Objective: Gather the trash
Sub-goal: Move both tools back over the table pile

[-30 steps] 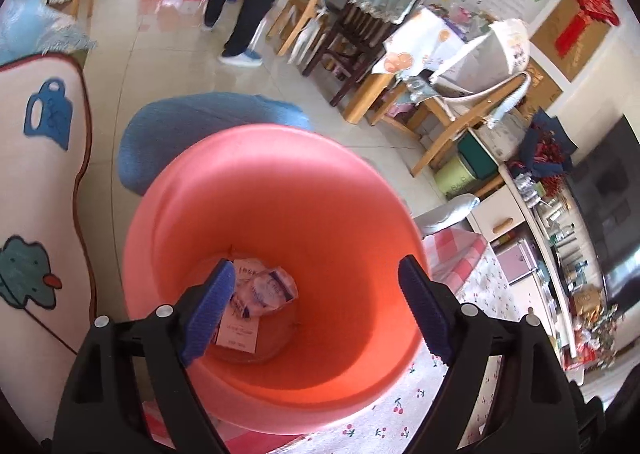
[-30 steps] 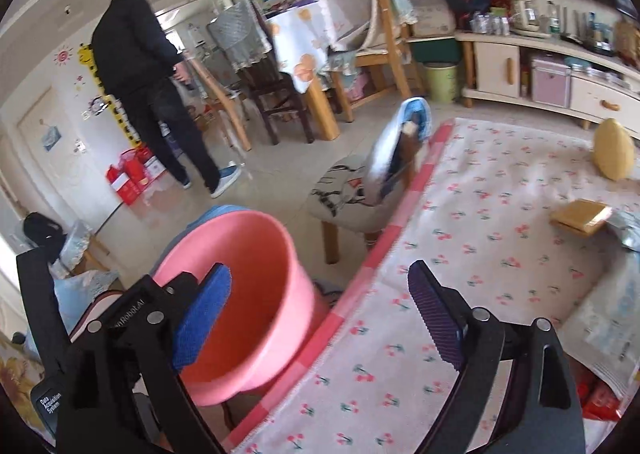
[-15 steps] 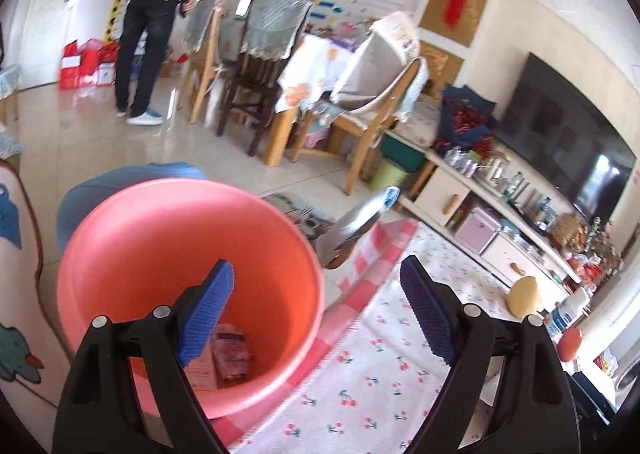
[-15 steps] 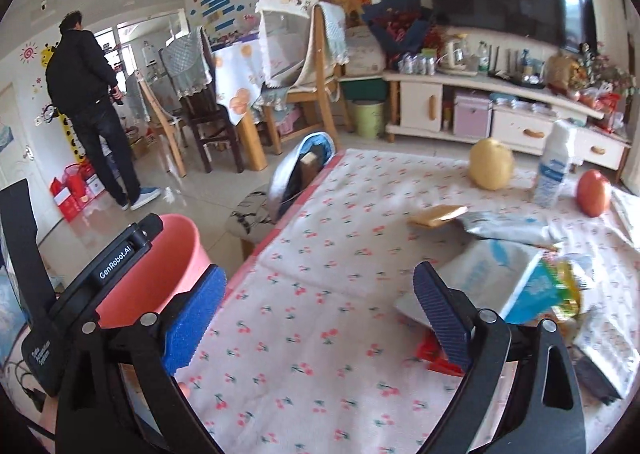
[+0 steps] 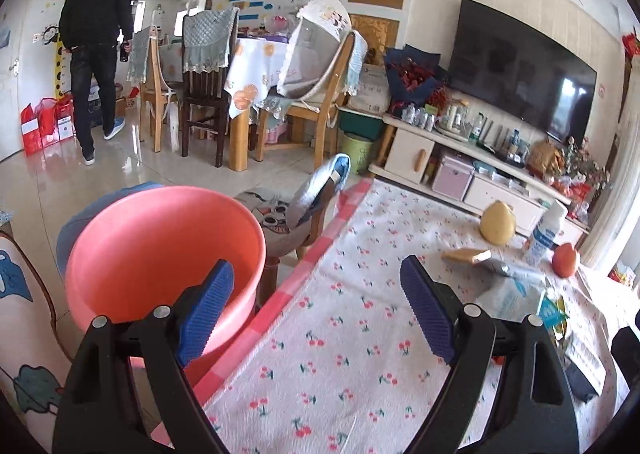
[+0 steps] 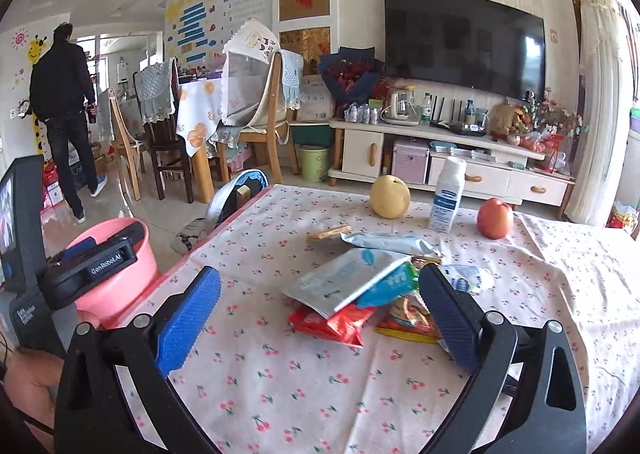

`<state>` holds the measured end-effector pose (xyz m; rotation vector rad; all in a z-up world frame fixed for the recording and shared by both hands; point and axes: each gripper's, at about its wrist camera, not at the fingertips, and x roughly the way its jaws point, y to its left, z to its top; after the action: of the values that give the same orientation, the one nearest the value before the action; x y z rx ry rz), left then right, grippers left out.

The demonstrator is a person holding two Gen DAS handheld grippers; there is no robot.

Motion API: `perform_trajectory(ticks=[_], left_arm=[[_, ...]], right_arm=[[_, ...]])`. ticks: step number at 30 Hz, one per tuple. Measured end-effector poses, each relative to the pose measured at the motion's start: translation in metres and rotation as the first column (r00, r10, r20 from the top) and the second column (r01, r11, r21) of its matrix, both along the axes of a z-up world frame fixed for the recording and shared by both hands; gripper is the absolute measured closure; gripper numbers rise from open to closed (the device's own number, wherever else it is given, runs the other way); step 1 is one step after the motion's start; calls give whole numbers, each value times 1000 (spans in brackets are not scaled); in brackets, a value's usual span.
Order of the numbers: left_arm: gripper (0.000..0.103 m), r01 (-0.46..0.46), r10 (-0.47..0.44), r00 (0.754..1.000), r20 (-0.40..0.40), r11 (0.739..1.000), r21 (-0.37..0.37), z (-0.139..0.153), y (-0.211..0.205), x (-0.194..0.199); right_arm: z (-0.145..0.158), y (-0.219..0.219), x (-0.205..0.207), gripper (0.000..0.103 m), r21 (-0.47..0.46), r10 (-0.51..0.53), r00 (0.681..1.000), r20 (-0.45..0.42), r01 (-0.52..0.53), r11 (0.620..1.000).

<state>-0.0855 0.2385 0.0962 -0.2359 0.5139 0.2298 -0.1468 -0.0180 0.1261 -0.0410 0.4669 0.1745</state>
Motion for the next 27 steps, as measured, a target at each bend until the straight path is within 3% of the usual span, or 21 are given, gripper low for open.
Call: perform_trajectory(ticks=[5,9,13,17,19,23,27], left_arm=[[17,23,-24,998,-62,1000,-10,-8,-8,-14],[17,59,-56,995,-79,998,38,-9,-23,-27],[17,123,-118,991,-66,989,76,0,-42,-37],[17,198,-197,980,-33,979,44,11,-61,-35],[17,243,-241,970,-37,969,37,9,-75,-29],[28,349,-345,934,-96,937,25,1,-103,-8],[28,384,-385,914,-127,923,-31,-1,-121,16]], right_arm=[[-14,-28,-21,5,-24,-31,1000,2,31,999],[-23,-64,-29,5,17,-53,997,-48,54,998],[-22,-99,-31,5,58,-92,993,-71,96,994],[-24,-133,-30,5,86,-142,985,-99,151,985],[-28,-148,-25,5,104,-163,978,-133,177,979],[-37,-171,-13,5,117,-190,959,-208,218,969],[-35,-182,4,5,91,-221,950,-220,246,965]])
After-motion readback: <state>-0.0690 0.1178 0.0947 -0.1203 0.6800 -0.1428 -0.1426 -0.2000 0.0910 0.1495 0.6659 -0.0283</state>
